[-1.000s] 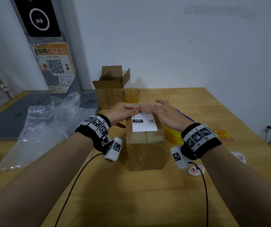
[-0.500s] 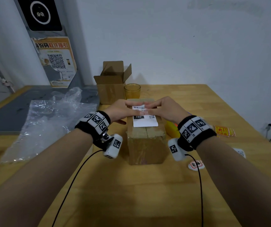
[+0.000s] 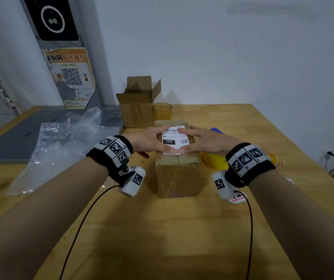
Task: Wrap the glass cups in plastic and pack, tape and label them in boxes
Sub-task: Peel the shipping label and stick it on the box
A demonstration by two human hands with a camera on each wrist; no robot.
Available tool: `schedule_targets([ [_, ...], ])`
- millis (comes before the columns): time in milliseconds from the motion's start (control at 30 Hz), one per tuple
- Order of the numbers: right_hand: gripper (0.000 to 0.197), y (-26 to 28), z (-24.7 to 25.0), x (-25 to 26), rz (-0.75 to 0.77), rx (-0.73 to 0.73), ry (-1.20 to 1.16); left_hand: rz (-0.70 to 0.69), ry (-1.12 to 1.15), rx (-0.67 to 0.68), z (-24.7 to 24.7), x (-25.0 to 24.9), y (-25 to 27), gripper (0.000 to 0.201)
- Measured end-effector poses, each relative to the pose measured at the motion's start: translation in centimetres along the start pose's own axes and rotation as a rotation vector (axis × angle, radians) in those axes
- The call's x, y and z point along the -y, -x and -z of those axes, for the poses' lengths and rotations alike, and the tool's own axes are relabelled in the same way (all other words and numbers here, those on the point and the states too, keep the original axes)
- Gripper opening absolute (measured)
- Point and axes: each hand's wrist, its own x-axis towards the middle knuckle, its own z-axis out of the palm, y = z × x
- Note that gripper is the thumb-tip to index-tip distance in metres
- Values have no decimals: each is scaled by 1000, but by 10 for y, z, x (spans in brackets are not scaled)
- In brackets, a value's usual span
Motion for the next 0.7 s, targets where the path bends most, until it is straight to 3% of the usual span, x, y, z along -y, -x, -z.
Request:
schedule_targets([
  [233, 92, 3, 4, 2, -59, 71, -77, 39, 38, 16, 1, 1, 8, 110],
  [433, 81, -2, 4, 8, -32, 34, -53, 55, 73, 81, 3, -4, 3, 95],
  [600, 100, -13, 10, 14, -64, 149, 92, 41, 7, 104, 7, -7, -2, 101],
  [700, 110, -22, 13, 14, -61, 230, 63, 24, -23, 139, 12, -4, -5, 108],
])
